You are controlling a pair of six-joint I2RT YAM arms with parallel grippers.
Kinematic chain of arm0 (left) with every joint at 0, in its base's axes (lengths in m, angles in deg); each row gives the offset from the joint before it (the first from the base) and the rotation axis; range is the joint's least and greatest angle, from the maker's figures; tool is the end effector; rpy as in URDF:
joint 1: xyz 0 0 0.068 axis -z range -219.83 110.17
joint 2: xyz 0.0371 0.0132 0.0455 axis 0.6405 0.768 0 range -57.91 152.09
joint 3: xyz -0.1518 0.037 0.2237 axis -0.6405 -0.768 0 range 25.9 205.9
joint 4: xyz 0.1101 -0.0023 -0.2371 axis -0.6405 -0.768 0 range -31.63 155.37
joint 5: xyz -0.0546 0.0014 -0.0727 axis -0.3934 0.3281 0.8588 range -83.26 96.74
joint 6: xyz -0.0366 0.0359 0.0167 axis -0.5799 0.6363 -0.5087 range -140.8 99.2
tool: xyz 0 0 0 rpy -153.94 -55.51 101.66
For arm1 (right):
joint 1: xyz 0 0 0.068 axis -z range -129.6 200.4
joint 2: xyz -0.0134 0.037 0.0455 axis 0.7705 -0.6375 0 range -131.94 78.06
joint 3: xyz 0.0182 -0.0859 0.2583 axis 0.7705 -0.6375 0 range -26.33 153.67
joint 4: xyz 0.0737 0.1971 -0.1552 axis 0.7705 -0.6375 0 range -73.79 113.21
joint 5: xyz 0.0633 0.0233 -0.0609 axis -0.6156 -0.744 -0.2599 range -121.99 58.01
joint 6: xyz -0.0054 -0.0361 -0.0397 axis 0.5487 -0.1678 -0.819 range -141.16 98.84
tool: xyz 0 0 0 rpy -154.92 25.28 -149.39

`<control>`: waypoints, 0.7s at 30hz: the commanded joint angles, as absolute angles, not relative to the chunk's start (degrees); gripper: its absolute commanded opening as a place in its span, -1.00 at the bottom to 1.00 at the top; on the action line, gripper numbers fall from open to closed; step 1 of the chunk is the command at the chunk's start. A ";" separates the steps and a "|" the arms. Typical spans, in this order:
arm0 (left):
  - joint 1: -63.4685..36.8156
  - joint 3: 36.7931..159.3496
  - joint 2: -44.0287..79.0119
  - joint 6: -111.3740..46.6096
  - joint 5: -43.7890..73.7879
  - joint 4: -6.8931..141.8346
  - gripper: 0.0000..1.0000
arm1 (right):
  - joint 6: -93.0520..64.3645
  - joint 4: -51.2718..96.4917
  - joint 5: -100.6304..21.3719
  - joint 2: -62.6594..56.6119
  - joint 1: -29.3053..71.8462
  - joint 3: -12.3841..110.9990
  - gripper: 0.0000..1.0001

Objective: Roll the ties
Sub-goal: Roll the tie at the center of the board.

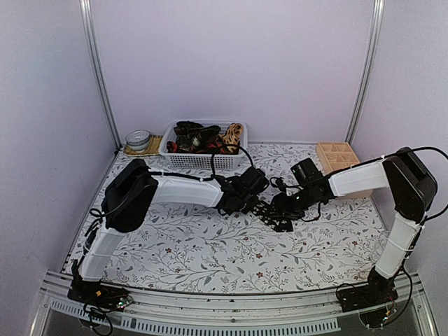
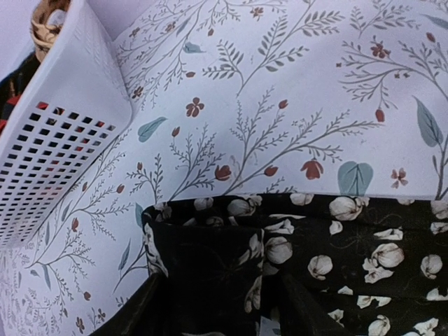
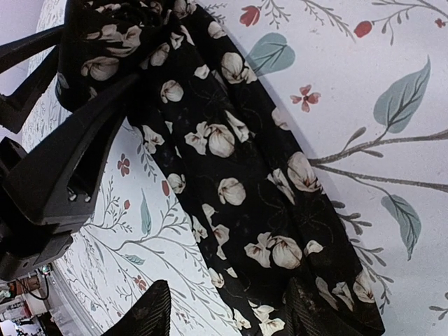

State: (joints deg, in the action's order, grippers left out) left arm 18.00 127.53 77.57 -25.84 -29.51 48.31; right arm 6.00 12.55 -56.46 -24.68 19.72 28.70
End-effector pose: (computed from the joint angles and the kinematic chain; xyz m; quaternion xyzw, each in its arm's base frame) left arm 0.2892 -0.4205 0.1322 0.3049 0.8486 0.0843 0.4241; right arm 0.2876 0.1879 0.1395 -0.0866 0.9381 0.3073 0.1346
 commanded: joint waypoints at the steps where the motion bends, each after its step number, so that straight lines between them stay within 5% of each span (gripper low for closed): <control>1: 18.71 126.93 76.25 -25.35 -26.79 49.46 0.13 | 5.44 7.59 -53.09 -22.11 20.02 29.91 0.15; 10: 18.53 126.36 73.39 -24.94 -23.86 50.51 0.30 | 5.34 4.90 -53.77 -19.12 20.67 34.60 0.25; 21: 16.76 122.60 66.06 -26.93 -14.63 54.30 0.74 | 8.52 6.45 -54.76 -19.08 21.71 39.41 0.32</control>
State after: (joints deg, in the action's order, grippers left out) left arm 17.58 123.85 70.31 -25.56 -19.57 51.50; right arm 6.55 5.56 -54.75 -24.68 21.05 37.66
